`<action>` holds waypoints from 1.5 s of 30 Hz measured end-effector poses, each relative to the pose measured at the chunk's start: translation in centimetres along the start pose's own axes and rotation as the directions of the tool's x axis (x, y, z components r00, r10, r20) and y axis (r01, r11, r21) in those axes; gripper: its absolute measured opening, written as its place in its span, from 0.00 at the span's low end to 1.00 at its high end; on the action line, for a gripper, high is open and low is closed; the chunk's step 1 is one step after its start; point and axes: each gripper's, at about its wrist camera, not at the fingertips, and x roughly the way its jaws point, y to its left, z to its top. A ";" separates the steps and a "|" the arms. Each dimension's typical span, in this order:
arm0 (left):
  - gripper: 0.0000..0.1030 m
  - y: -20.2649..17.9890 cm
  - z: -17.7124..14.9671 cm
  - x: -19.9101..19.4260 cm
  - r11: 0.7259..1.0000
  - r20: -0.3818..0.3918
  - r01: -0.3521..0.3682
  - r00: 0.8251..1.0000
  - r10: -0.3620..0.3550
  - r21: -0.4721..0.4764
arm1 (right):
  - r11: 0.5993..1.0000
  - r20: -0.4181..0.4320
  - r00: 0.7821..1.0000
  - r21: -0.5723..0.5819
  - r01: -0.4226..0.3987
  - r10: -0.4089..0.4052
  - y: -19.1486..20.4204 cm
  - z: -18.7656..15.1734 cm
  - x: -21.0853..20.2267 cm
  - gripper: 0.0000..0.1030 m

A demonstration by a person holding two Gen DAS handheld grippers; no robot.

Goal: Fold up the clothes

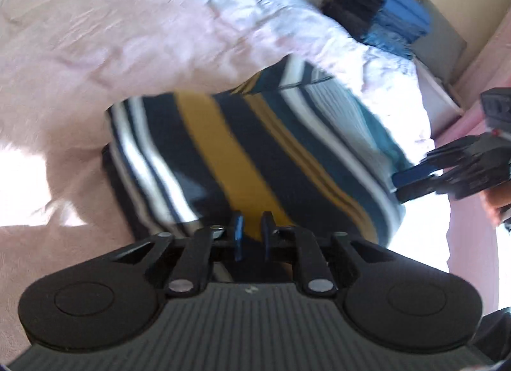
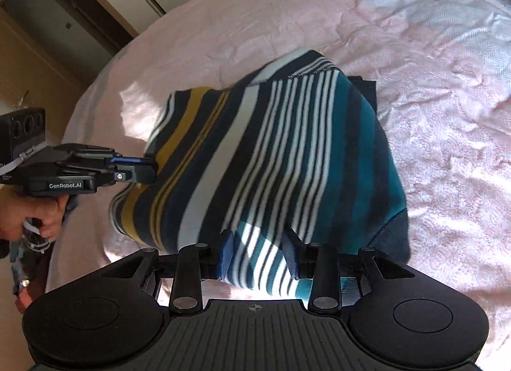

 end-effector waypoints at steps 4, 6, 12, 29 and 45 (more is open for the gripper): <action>0.03 2.6 -0.3 -1.2 0.989 -0.023 -0.140 0.990 0.139 -0.045 | 0.999 -0.013 0.999 0.000 0.047 -0.047 -1.3 1.2 -1.4 0.37; 0.02 3.3 0.0 -2.1 0.982 -0.018 -0.176 0.984 0.175 -0.068 | 0.999 0.010 1.000 -0.034 0.028 -0.028 -0.6 2.1 -1.9 0.37; 0.06 1.3 3.4 -2.2 0.995 0.074 -0.099 0.992 0.100 -0.016 | 0.982 0.016 0.996 -0.168 -0.080 0.084 2.4 5.4 1.7 0.37; 0.04 1.7 8.1 0.4 0.986 0.114 -0.148 0.984 0.140 0.074 | 0.986 0.133 0.991 -0.162 0.036 -0.014 -2.2 10.5 2.0 0.37; 0.03 6.2 8.1 5.6 0.968 0.017 -0.229 0.974 0.228 0.100 | 0.968 0.086 0.994 -0.248 -0.045 0.068 -2.3 10.4 6.5 0.37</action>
